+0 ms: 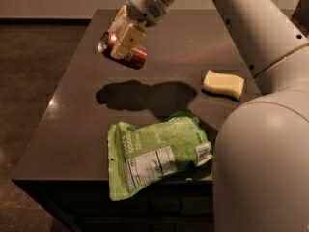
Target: Place coke can upright
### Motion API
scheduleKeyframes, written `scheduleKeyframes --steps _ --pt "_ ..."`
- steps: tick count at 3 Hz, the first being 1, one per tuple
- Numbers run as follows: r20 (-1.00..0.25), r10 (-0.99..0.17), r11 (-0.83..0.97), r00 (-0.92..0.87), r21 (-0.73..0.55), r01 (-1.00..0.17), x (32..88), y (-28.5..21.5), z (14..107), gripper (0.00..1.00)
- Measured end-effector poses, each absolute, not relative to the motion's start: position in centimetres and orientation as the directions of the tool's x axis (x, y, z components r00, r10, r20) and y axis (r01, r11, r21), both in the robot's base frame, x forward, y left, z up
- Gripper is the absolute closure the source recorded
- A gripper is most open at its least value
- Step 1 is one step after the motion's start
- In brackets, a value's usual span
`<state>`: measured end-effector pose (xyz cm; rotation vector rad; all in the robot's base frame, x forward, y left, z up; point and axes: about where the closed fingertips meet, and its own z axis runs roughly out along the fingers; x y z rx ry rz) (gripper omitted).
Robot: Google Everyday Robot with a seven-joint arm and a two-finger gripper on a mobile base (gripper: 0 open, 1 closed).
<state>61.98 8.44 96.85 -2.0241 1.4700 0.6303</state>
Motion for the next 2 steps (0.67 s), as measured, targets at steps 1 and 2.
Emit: scheduleKeyframes --steps 1,2 --pt "-0.733 -0.657 -0.134 0.175 -0.115 -0.984 62.44 9.14 97.68 1.00" --pt "-0.786 -0.616 -0.017 0.059 -0.062 -0.998 63.10 9.74 97.91 1.00"
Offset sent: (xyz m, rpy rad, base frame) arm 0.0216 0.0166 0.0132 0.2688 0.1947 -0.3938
